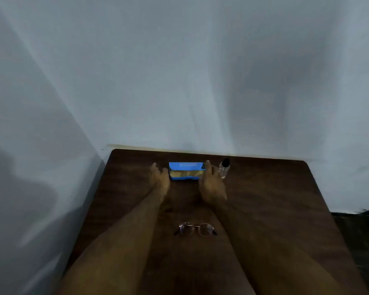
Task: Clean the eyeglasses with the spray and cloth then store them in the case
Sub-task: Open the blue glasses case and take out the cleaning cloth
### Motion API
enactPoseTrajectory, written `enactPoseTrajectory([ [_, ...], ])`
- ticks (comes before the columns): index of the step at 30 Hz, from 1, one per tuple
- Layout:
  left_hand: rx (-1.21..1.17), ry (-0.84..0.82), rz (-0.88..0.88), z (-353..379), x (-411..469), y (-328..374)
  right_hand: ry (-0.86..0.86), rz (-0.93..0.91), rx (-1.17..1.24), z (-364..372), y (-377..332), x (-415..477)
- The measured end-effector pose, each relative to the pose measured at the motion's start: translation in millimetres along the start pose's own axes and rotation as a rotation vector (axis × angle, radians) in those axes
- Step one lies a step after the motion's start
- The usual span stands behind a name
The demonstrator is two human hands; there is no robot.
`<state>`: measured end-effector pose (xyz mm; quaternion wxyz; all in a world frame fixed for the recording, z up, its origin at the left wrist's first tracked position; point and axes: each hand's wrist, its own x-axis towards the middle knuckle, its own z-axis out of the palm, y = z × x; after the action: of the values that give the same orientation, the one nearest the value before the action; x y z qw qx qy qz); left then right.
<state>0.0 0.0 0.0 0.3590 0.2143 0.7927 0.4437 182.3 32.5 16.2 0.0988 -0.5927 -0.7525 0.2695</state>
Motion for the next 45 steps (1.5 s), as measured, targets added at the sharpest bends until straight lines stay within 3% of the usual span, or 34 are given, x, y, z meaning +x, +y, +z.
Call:
enactPoseTrajectory([
  [12,0.127,-0.045,0.046,31,46,-32,0.084,0.229,0.080,25,7,24],
  [20,0.101,-0.035,0.050,31,54,-42,0.115,0.228,0.198,31,2,32],
  [30,0.072,0.093,0.072,-15,8,-64,0.140,0.149,0.325,28,-14,-14],
  [45,-0.054,0.125,-0.018,-49,-61,-128,-0.022,0.137,0.319,51,-2,-78],
])
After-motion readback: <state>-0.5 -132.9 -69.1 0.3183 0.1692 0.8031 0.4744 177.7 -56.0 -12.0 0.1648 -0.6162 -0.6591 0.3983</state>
